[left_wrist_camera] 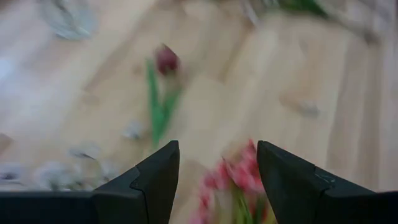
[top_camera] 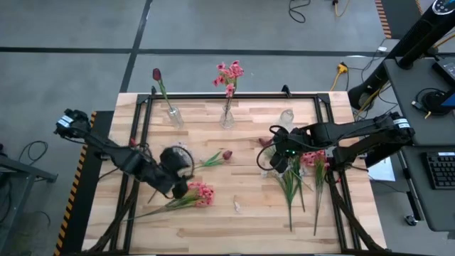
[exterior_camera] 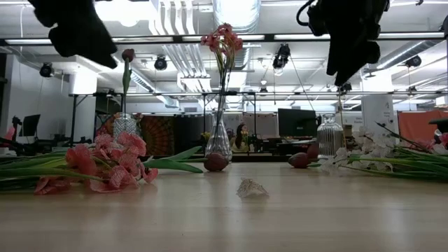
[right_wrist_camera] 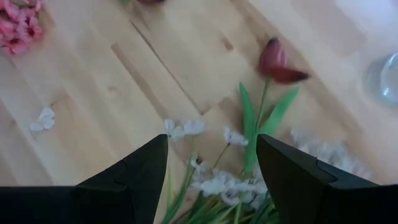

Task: Sort flowers into vase by color
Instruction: Put the right white flowers into the right transparent vase

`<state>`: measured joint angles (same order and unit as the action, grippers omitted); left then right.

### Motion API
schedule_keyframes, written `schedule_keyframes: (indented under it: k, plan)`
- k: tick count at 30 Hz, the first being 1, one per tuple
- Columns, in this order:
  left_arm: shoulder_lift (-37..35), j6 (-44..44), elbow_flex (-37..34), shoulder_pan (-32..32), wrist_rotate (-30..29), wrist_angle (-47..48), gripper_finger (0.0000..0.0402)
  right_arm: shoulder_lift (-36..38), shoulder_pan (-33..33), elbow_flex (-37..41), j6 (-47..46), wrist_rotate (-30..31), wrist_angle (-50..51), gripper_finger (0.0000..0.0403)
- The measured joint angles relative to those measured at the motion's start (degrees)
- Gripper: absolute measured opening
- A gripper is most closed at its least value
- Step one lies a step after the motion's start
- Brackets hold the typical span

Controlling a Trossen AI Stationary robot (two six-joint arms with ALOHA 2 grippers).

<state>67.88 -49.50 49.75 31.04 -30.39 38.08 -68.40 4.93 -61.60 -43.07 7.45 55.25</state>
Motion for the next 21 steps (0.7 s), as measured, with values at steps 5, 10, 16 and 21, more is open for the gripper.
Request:
schedule_keyframes:
  k: [5,10,16,21]
  plan:
    - [5.98,2.94,2.72,0.83,2.54,1.38,0.0198,-0.15,0.07,0.0,-8.13,-3.83,3.69,0.0234]
    - [9.52,8.41,4.64,1.05,2.95,4.13,0.0198,-2.16,0.4,0.02,-16.15,-11.4,9.16,0.0227]
    - [11.32,14.83,6.83,1.03,3.45,4.59,0.0198,-5.87,5.49,0.02,-25.61,-20.73,10.28,0.0224]
    - [11.6,15.69,6.77,1.11,2.49,4.79,0.0198,-8.47,12.16,0.02,-32.21,-21.42,10.27,0.0224]
